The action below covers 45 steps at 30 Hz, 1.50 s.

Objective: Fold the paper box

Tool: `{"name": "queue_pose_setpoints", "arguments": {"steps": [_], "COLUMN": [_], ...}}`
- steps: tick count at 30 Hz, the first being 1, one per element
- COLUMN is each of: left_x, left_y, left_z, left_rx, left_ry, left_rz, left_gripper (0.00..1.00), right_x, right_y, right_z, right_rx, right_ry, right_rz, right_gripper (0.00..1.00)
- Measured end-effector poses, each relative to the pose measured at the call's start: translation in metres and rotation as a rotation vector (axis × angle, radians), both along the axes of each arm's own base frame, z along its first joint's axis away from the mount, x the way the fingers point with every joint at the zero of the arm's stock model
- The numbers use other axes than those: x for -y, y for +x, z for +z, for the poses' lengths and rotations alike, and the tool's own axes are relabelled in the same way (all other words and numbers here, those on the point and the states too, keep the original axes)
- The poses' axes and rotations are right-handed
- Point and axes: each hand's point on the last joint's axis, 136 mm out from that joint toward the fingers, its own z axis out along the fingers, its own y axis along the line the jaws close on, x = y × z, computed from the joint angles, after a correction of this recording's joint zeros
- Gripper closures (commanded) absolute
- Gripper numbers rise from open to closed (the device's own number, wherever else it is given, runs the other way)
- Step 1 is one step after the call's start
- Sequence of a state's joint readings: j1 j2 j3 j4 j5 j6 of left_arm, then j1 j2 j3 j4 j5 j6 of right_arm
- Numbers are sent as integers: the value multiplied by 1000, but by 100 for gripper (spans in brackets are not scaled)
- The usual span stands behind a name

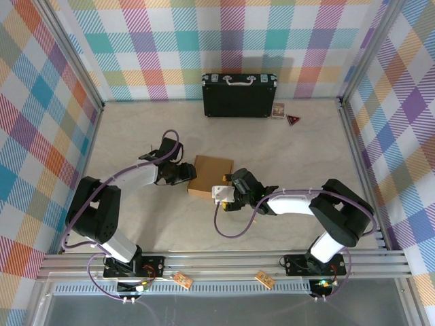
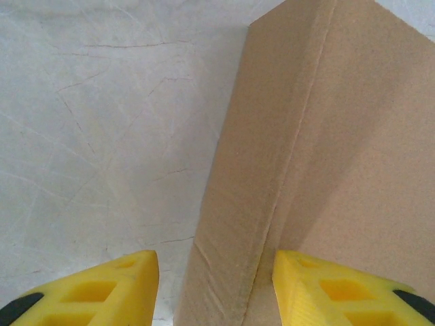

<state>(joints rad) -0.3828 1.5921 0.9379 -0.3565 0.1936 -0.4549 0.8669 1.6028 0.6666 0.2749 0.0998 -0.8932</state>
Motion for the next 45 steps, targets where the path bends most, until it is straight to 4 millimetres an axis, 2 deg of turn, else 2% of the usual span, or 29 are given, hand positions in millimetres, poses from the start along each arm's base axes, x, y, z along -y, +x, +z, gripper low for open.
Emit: {"name": "queue_pose_setpoints", "arguments": {"steps": [12, 15, 18, 21, 25, 28, 32, 34, 36, 39, 42, 43, 45], "left_x": [0, 0, 0, 0, 0, -1, -3, -3, -2, 0, 4, 5, 5], "left_y": [7, 7, 7, 7, 5, 0, -3, -4, -1, 7, 23, 27, 27], "left_z": [1, 1, 1, 1, 3, 9, 39, 55, 65, 65, 51, 44, 31], "left_rx": [15, 16, 16, 16, 14, 12, 74, 107, 130, 116, 76, 66, 35], "left_ry": [-6, -3, -3, -4, -9, -10, -34, -46, -53, -40, -14, -9, 3], "left_rz": [3, 4, 5, 4, 1, 1, 1, 1, 2, 3, 6, 8, 11], "left_gripper": [53, 53, 53, 53, 50, 47, 43, 42, 43, 50, 53, 53, 53], "right_x": [-1, -1, -1, -1, 1, 3, 5, 11, 25, 58, 85, 88, 81], "right_y": [12, 12, 13, 12, 7, 0, -6, -5, 5, 37, 71, 79, 86], "right_z": [0, 1, 1, 1, 4, 27, 86, 107, 122, 125, 114, 108, 94], "right_rx": [80, 87, 88, 88, 59, 38, 16, -26, -103, -292, -482, -537, -657], "right_ry": [-6, -10, -10, -8, 15, 84, 277, 368, 470, 622, 711, 720, 721], "right_rz": [-5, -5, -6, -6, -18, -38, -96, -154, -275, -568, -827, -885, -953], "right_gripper": [40, 42, 40, 26, 19, 12, 5, 3, 5, 14, 18, 18, 19]}}
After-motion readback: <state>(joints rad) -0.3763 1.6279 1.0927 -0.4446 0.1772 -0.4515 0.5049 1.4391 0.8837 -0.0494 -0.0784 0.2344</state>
